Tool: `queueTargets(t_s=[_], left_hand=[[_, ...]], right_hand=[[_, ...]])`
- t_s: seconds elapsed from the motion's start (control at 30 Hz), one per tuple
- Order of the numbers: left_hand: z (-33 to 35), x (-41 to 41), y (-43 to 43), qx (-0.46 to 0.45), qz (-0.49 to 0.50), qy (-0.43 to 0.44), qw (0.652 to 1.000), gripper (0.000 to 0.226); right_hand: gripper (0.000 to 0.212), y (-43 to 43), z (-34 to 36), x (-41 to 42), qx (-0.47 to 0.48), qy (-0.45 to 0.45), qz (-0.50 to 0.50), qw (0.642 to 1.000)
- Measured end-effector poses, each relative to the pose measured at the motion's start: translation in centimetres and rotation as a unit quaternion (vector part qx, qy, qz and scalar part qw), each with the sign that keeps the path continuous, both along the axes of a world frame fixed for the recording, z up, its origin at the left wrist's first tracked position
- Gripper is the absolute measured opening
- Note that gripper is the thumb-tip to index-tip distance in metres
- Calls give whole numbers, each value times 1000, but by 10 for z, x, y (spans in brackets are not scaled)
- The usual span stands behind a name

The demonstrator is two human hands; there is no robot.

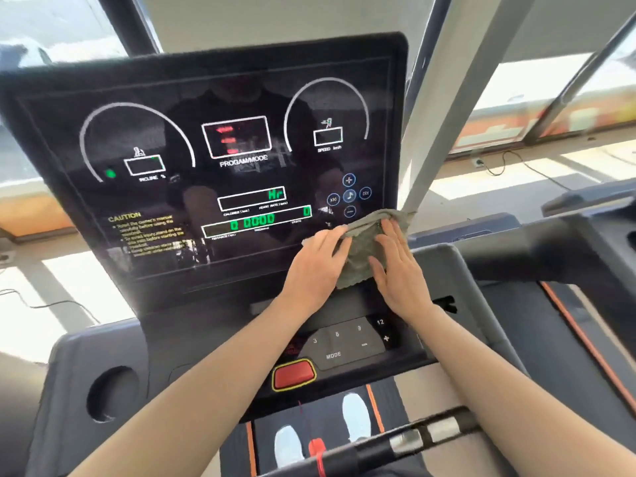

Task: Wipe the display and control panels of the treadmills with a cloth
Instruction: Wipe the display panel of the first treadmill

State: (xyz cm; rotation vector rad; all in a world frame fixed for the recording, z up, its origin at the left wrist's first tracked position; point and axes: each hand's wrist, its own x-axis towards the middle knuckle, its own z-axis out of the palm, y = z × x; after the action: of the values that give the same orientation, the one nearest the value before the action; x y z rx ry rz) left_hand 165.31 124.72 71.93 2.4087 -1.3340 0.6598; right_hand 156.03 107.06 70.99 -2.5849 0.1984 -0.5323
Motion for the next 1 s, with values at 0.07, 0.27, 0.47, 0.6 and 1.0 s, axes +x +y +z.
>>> queueTargets(t_s=[0.07, 0.27, 0.47, 0.6, 1.0], left_hand=[[5, 0, -18, 17, -4, -6, 1000, 45], [35, 18, -46, 52, 39, -15, 998, 59], [104, 58, -47, 1, 89, -63, 994, 54], [150, 82, -39, 2, 113, -114, 987, 55], [186, 116, 69, -31, 168, -134, 976, 54]], right_hand=[[50, -8, 9, 5, 28, -4, -12, 1000], [73, -23, 43, 40, -17, 3, -25, 1000], [78, -22, 103, 95, -50, -56, -19, 997], [78, -18, 143, 129, -107, -82, -28, 991], [71, 54, 203, 174, -269, -127, 42, 954]])
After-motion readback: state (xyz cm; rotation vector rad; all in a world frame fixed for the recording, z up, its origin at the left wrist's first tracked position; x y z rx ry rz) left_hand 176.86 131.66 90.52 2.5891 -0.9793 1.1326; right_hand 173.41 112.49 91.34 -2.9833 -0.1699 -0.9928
